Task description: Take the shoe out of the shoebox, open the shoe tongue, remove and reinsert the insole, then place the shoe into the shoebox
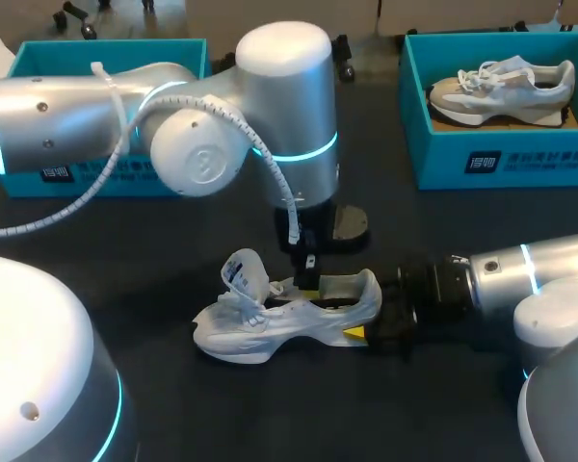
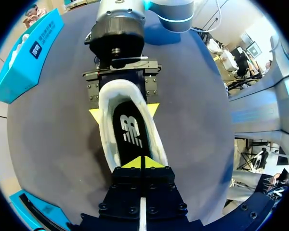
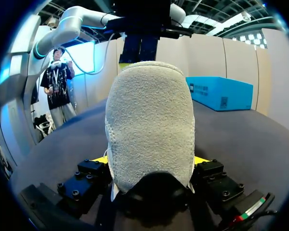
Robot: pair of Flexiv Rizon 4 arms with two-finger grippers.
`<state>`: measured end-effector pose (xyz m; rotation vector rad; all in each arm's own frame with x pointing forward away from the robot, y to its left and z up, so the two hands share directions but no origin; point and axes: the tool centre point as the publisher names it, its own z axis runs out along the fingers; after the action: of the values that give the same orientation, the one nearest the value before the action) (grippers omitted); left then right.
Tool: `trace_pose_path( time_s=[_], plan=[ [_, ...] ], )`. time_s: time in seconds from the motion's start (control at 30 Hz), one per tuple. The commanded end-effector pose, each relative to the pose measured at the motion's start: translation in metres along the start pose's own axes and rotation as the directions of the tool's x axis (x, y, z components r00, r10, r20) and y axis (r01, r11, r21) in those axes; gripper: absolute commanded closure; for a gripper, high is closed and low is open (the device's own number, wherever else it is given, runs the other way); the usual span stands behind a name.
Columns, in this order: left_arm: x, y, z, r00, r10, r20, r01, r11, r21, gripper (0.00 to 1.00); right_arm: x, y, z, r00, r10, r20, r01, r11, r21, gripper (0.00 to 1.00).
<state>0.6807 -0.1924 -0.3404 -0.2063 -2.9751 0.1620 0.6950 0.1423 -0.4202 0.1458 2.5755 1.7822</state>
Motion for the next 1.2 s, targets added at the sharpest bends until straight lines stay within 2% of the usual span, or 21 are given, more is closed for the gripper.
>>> trace_pose_path(
  time_s=[0.03,0.2,0.77,1.13,1.17,1.2],
  plan=[
    [-0.003,0.002,0.008,1.000,-0.006,-0.005,0.006,1.000,-0.002,1.00,0.000,-0.002,0.001,1.000,-0.001,0.002,0.001,1.000,0.000,1.00],
    [-0.006,0.004,0.015,0.999,-0.008,-0.036,0.007,1.000,-0.013,1.00,0.000,-0.002,0.001,1.000,-0.001,0.002,0.001,1.000,0.000,1.00],
    [0.018,0.015,0.027,0.995,0.041,-0.096,-0.045,0.998,-0.039,1.00,0.000,-0.002,0.001,1.000,-0.001,0.002,0.001,1.000,0.000,1.00],
    [0.021,0.020,0.039,0.991,0.018,-0.135,-0.029,0.997,-0.077,1.00,0.000,-0.002,0.001,1.000,-0.001,0.002,0.001,1.000,0.000,1.00],
    [0.022,0.020,0.040,0.990,0.018,-0.137,-0.029,0.997,-0.078,0.93,0.000,-0.002,0.001,1.000,-0.001,0.002,0.001,1.000,0.000,1.00],
    [0.023,0.020,0.040,0.990,0.018,-0.139,-0.029,0.997,-0.077,0.79,0.000,-0.002,0.001,1.000,-0.001,0.002,0.001,1.000,0.000,1.00]
  ],
)
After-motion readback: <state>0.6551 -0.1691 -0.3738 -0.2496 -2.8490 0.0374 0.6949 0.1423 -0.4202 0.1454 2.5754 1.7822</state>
